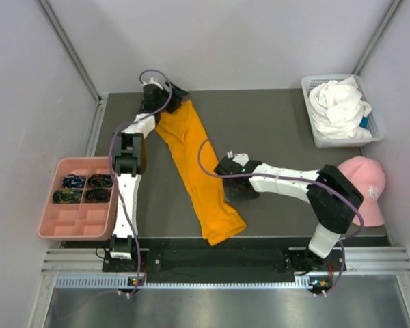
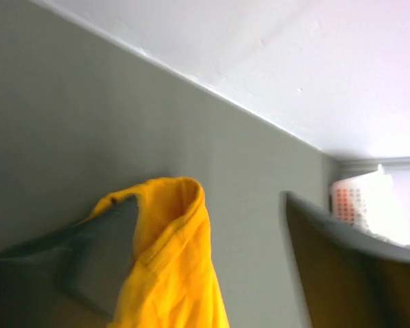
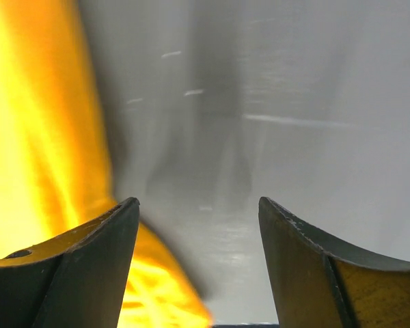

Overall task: Fold and stack the t-shirts
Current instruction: Rotate the tshirt 90 degrees

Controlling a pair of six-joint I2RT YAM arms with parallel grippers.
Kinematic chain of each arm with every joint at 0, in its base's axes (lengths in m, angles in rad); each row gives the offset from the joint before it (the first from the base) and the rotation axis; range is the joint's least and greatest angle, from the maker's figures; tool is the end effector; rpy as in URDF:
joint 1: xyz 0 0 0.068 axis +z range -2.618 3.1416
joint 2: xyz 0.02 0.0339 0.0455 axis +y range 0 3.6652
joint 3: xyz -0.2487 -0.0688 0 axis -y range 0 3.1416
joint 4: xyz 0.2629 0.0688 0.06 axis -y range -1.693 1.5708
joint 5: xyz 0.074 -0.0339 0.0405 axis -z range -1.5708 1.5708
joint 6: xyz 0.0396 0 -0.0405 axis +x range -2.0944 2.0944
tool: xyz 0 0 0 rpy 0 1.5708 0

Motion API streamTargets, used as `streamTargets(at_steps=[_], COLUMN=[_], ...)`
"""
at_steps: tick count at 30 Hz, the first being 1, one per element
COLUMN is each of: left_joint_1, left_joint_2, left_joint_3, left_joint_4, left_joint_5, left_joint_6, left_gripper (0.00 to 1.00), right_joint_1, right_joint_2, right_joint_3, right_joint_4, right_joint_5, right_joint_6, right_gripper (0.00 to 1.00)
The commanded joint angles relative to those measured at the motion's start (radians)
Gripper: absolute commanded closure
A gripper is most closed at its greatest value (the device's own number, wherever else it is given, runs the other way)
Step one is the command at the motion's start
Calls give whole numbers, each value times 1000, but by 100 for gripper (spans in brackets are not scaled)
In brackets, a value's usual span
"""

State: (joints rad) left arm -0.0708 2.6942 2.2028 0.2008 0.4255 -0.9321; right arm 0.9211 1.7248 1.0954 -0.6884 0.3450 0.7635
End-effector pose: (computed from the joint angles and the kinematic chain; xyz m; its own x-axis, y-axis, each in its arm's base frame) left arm 0.6071 -0.0594 0.1184 -0.5388 -0.6949 -0.4762 0.0441 0.5412 -0.8397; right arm 0.2126 0.2577 0.1453 -0.9058 -0.1167 -0.4072 -0.0994 0.9930 -0.0635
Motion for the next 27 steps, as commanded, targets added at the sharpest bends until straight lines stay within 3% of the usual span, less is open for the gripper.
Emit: streamTargets(at_steps=[1,8,14,22,27], left_joint_1=[115,166,161,120,74], left_joint_2=[-207,-393,-606,-910,-1031], left_joint_3=[-89,-222,-452,-842,-972], left_joint_4=[20,6,11,-1,-21], left_joint_5=[-77,-91,-70,-140,-194], left_joint_6=[47,85,94,185,210], left_gripper=[1,1,1,1,1], right_joint_1=[-123,-283,-389,-481,-482], right_joint_2=[-125,-53,125,392,557], right_joint_3=[-45,75,343,722,927], right_joint_4=[30,125,196,214,184], right_joint_5=[49,5,-109,-429,-602], right_joint_6=[-24,-191,-312,-470,-561], right_gripper=[29,28,28,26,25])
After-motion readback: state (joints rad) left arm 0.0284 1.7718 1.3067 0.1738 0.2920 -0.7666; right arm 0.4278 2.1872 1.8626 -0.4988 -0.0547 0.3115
